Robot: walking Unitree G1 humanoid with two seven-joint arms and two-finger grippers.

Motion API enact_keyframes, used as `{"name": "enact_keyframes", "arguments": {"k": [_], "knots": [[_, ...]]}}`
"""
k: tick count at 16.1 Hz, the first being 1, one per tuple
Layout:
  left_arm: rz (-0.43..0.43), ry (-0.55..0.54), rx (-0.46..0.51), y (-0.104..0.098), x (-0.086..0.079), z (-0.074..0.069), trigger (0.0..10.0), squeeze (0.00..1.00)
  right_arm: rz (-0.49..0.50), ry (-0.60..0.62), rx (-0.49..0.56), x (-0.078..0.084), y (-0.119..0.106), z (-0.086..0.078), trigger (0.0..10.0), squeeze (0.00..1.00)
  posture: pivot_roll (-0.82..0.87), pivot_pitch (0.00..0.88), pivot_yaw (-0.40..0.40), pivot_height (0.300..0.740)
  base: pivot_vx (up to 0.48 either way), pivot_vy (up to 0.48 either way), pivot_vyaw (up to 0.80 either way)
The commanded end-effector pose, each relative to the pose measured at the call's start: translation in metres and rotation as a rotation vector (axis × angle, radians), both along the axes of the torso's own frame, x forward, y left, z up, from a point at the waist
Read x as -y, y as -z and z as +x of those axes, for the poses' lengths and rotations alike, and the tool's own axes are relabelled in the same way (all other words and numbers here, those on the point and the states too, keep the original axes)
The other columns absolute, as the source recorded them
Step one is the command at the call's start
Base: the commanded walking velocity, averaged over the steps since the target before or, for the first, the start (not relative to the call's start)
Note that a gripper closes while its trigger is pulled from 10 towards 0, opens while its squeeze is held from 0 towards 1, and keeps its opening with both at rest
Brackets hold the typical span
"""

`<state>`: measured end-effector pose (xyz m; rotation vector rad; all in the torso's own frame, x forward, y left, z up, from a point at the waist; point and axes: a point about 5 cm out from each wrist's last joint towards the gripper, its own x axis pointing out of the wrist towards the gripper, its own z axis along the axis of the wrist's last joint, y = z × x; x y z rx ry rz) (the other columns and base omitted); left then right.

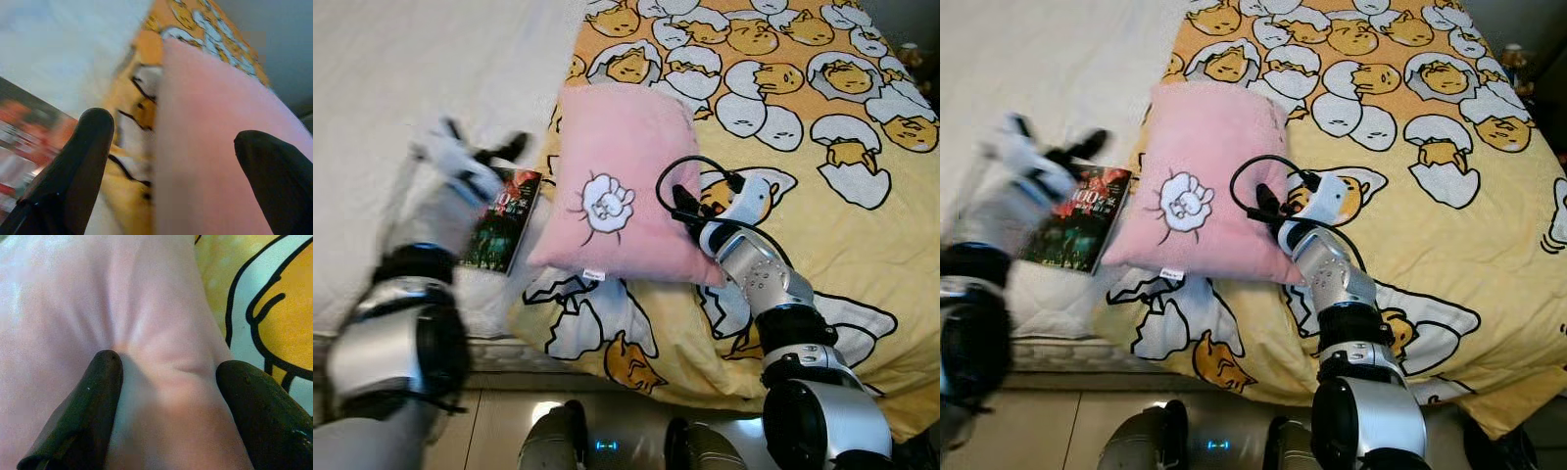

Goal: Clean up the room

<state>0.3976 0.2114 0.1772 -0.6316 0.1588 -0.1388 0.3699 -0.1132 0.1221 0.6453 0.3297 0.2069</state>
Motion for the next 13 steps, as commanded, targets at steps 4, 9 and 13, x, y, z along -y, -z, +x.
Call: {"name": "enact_keyframes", "arguments": {"k": [4,9,13], "knots": [[-0.069,0.102,-0.027,0.005,0.04,0.004,10.0,0.0,-0.028,0.003,-0.036,0.003,0.013,-0.007,10.0,0.0,0.03,0.174,-0.015,0.74,0.0,0.0,0.0],[-0.094,0.175,-0.107,0.026,0.083,0.001,10.0,0.0,-0.042,-0.015,-0.039,-0.004,0.015,-0.009,10.0,0.0,0.02,0.197,-0.018,0.74,0.0,0.0,0.0],[-0.085,0.384,-0.176,0.058,0.126,-0.019,0.0,0.0,-0.076,-0.017,-0.021,-0.007,0.013,-0.006,9.9,0.0,0.03,0.196,-0.023,0.74,0.0,0.0,0.0]]}}
